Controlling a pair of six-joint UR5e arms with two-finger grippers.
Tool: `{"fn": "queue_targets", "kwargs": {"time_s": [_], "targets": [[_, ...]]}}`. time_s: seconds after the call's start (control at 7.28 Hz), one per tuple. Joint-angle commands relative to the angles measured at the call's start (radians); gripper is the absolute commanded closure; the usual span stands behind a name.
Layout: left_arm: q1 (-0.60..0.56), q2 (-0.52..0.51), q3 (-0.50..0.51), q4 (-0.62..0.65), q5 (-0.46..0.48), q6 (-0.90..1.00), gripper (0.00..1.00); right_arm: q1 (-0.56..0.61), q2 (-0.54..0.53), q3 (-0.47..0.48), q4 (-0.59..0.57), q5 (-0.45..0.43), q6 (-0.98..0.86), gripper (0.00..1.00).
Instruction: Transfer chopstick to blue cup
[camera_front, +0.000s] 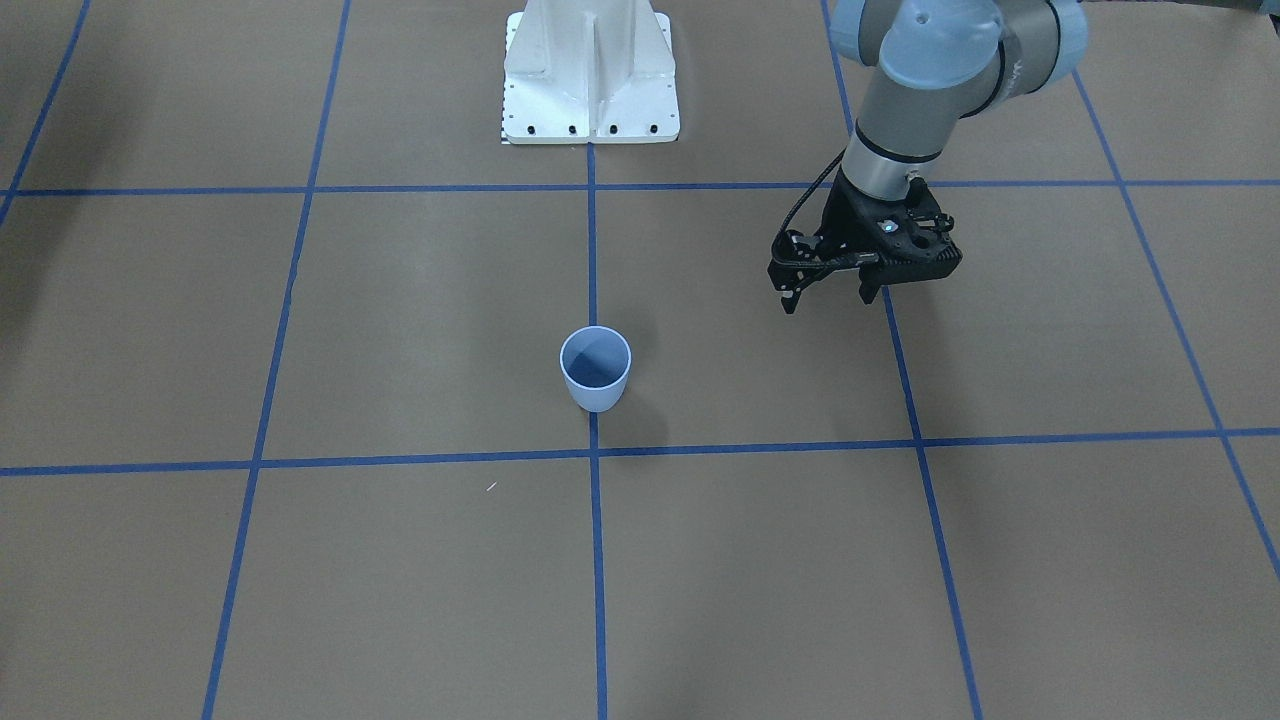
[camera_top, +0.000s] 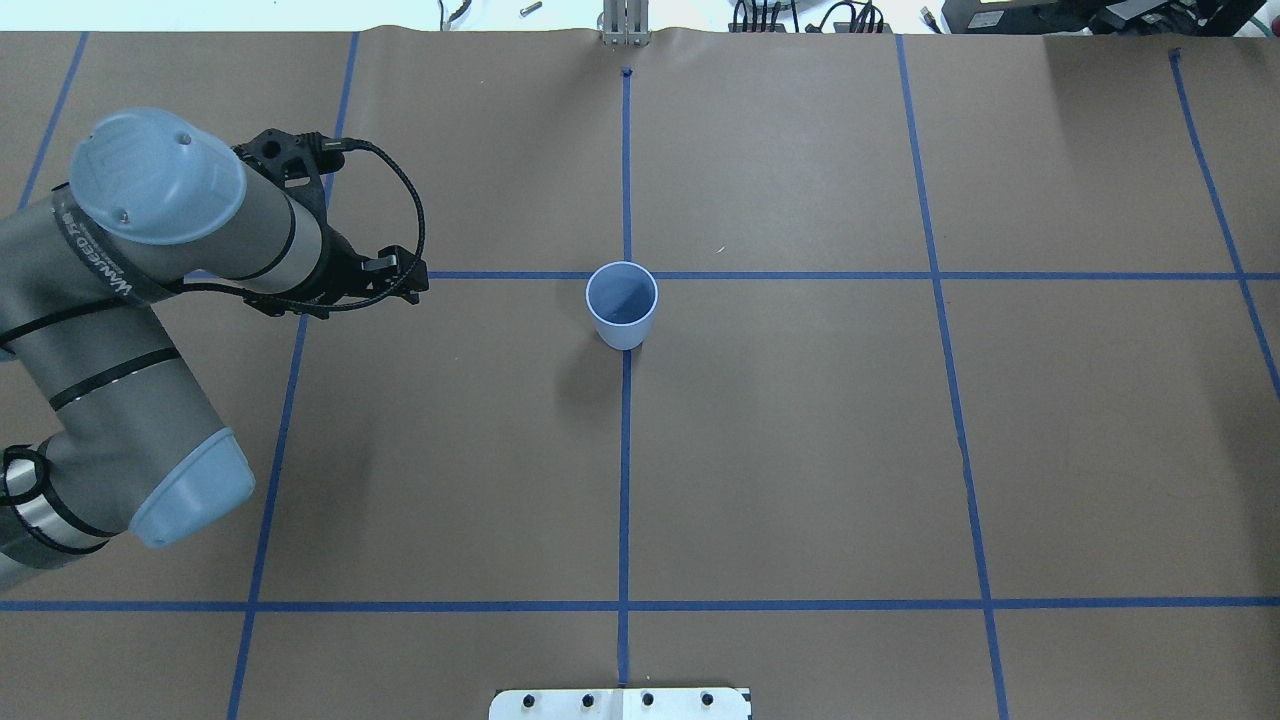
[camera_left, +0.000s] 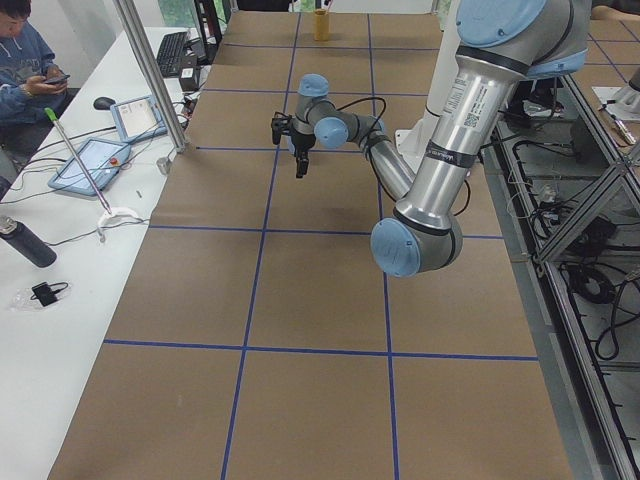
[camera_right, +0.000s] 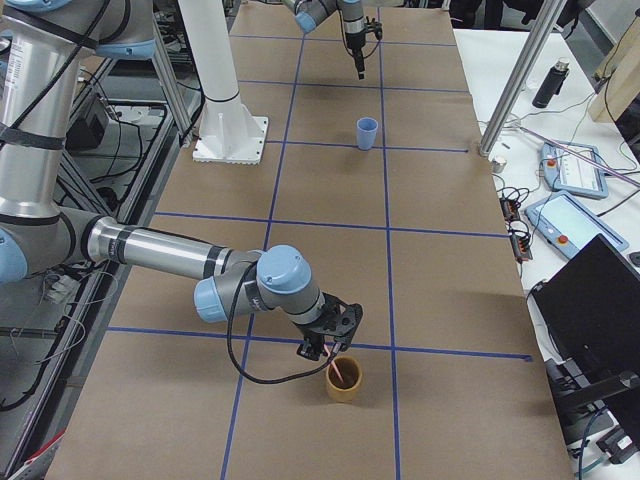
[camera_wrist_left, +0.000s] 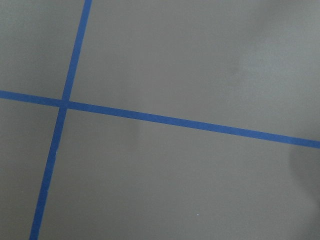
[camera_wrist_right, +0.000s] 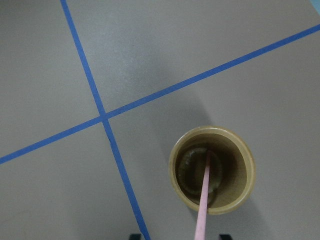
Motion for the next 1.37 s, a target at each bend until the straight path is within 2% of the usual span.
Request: {"fn": "queue_targets", "kwargs": {"time_s": [0.0, 0.14, 0.27, 0.96, 1.24], "targets": [[0.000, 0.000, 0.000, 0.000, 0.000, 0.000, 0.02, -0.006, 0.000, -0.003, 0.000, 0.011, -0.001, 0.51], [0.000, 0.000, 0.000, 0.000, 0.000, 0.000, 0.02, -0.006, 0.000, -0.001, 0.000, 0.011, -0.004, 0.72], [0.000, 0.000, -0.002, 0.000, 0.000, 0.000, 0.02, -0.008, -0.002, -0.003, 0.000, 0.012, -0.008, 0.98], [0.000, 0.000, -0.005, 0.000, 0.000, -0.002, 0.02, -0.003, -0.008, 0.011, 0.002, 0.029, -0.020, 1.00], [0.000, 0.000, -0.002, 0.000, 0.000, -0.003, 0.02, 0.014, -0.011, 0.057, -0.003, 0.025, -0.024, 1.00]]}}
